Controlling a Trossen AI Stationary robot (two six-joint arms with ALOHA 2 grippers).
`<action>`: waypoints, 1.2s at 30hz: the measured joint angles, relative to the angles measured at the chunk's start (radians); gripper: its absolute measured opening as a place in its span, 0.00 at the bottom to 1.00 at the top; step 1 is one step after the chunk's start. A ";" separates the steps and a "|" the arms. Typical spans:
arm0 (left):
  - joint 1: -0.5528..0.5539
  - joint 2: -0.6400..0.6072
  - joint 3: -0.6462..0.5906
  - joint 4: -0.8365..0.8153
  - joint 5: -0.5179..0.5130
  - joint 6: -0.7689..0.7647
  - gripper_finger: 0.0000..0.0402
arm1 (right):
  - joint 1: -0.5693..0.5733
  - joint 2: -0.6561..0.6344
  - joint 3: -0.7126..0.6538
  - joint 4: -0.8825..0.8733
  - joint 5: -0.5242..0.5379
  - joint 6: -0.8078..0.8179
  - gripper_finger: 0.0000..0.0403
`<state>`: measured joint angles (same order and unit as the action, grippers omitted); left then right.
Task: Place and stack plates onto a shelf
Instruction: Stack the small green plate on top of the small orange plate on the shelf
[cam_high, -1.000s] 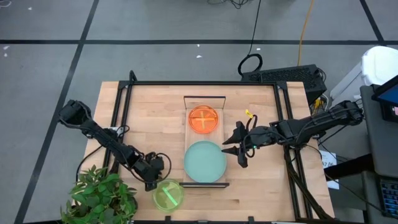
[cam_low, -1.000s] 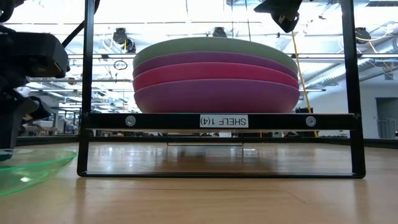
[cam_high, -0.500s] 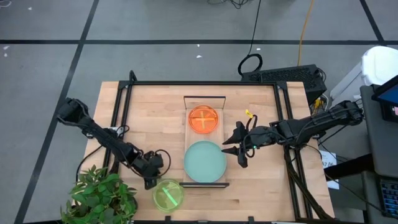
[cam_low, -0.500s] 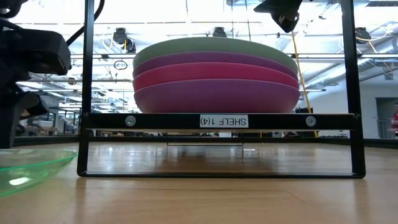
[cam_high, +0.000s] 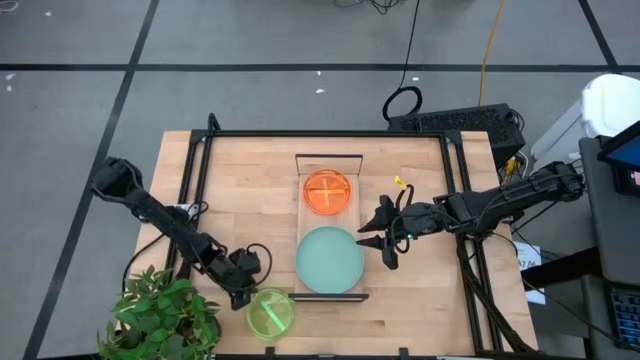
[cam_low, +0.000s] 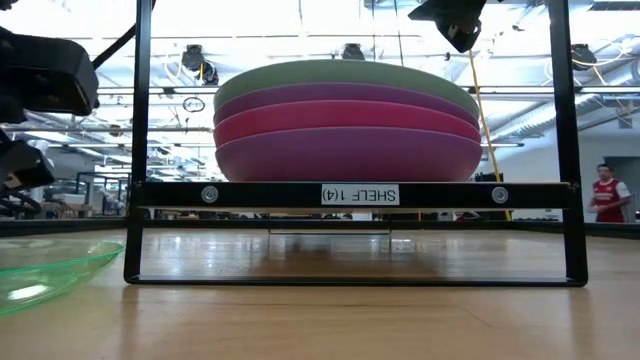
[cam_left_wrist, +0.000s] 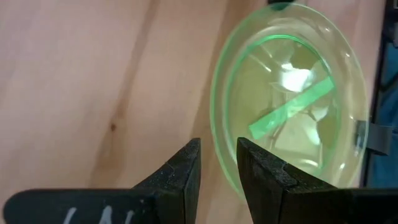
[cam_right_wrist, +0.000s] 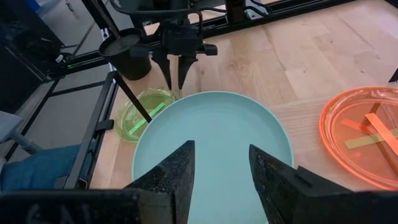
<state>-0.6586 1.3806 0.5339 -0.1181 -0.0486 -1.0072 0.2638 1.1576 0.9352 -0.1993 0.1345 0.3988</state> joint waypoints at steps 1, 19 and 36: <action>-0.007 0.004 0.000 0.009 0.000 -0.002 0.27 | 0.000 0.000 0.000 0.000 0.000 0.000 0.34; -0.051 0.042 0.000 0.045 -0.062 -0.062 0.27 | 0.000 0.000 0.000 0.000 0.000 0.004 0.34; -0.050 0.115 0.003 0.083 -0.068 -0.071 0.27 | 0.000 0.000 0.000 0.000 0.000 0.004 0.34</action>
<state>-0.7090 1.4960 0.5367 -0.0346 -0.1165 -1.0782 0.2637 1.1580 0.9352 -0.1993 0.1341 0.4028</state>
